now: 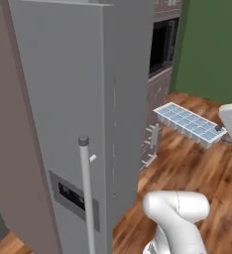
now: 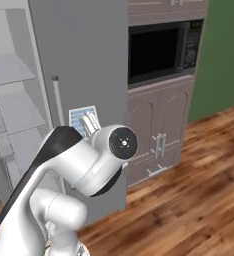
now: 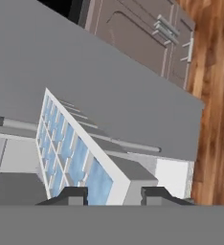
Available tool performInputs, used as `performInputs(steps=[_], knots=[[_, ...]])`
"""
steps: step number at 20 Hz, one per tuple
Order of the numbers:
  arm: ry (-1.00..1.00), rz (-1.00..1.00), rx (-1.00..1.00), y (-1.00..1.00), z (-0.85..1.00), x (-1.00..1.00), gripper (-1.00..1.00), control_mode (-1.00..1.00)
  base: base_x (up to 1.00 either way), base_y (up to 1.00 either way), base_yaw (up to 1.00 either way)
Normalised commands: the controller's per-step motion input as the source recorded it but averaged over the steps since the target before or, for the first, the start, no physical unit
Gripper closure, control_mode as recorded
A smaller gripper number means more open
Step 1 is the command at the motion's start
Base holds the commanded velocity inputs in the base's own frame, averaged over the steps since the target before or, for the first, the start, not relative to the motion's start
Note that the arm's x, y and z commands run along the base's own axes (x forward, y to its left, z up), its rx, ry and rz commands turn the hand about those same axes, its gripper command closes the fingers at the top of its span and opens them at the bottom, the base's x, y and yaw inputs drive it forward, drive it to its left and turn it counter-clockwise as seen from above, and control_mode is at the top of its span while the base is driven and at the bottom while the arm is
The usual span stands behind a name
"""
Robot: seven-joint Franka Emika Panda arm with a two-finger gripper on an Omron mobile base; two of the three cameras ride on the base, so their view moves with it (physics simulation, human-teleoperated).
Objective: The ice cube tray has been filled with water. Take the tray and place it in the freezer to make ice. Close the freezer door after placing the tray.
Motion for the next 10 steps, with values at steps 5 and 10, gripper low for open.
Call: performInputs(steps=[5,10], knots=[[0.0,0.0,0.0,0.0,0.0,0.0,1.0,1.0,0.2,-0.28,0.39],[0.0,0.0,0.0,0.0,0.0,0.0,1.0,1.0,0.05,-0.2,0.39]])
